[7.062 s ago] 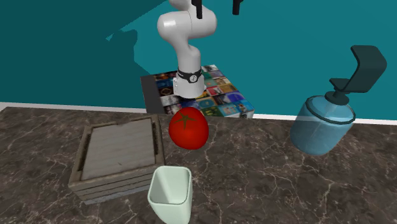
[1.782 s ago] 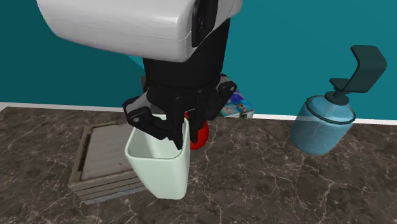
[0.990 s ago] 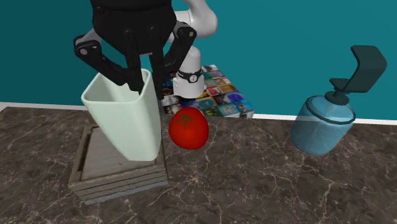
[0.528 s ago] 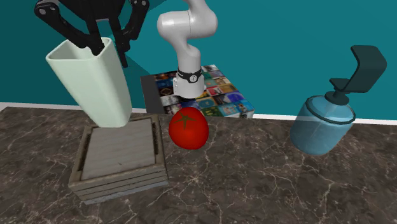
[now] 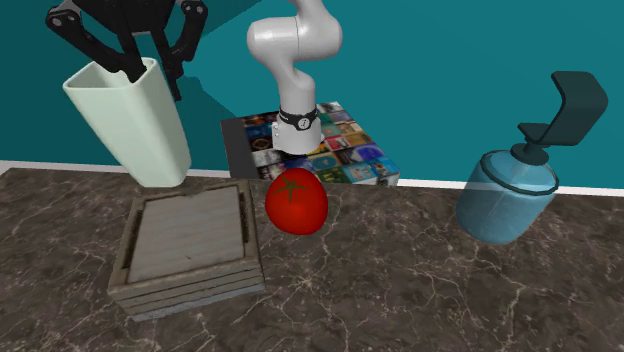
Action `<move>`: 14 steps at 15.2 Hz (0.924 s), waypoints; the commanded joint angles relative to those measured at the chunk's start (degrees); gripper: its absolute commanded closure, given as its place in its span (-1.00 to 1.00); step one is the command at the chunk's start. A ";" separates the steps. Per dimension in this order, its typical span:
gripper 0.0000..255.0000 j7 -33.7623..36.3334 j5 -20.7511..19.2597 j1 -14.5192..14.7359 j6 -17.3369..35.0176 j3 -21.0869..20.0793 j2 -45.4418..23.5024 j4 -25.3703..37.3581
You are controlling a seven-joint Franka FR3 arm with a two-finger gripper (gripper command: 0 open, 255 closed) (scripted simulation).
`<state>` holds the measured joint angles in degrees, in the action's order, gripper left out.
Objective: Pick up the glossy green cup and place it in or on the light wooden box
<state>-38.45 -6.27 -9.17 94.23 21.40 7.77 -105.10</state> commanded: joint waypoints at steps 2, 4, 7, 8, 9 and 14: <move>1.00 0.16 -0.12 -0.06 2.43 0.06 0.24 -2.63; 1.00 0.26 -0.17 -0.09 3.97 0.11 0.27 -4.20; 1.00 0.39 -0.21 -0.14 6.27 0.19 0.22 -6.46; 1.00 0.42 -0.22 -0.16 7.04 0.23 0.18 -7.18; 1.00 0.45 -0.23 -0.18 7.81 0.26 0.12 -7.90; 1.00 0.56 -0.20 -0.27 11.63 0.45 -0.35 -11.27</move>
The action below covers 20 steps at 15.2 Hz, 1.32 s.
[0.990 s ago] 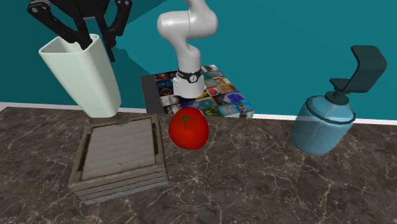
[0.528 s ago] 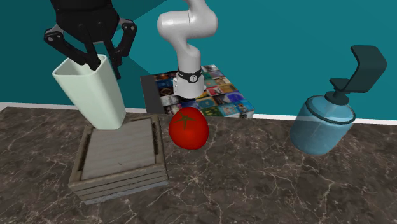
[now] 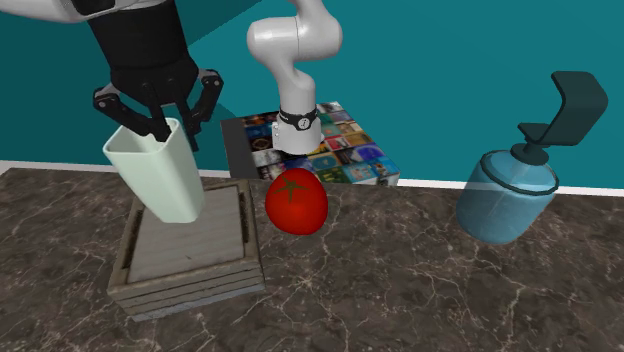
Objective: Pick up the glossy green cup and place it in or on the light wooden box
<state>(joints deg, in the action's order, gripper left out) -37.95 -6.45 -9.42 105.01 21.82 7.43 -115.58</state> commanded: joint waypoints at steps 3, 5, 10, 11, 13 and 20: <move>1.00 0.09 0.07 -0.08 3.61 0.17 -0.57 -3.02; 1.00 0.09 0.06 -0.08 3.61 0.17 -0.57 -3.03; 1.00 0.09 0.07 -0.08 3.61 0.17 -0.57 -3.02; 1.00 0.09 0.07 -0.08 3.61 0.17 -0.57 -3.02; -1.00 0.09 0.06 -0.07 3.61 0.17 -0.57 -3.02; -1.00 0.10 0.14 0.17 -2.15 -0.20 -0.08 2.26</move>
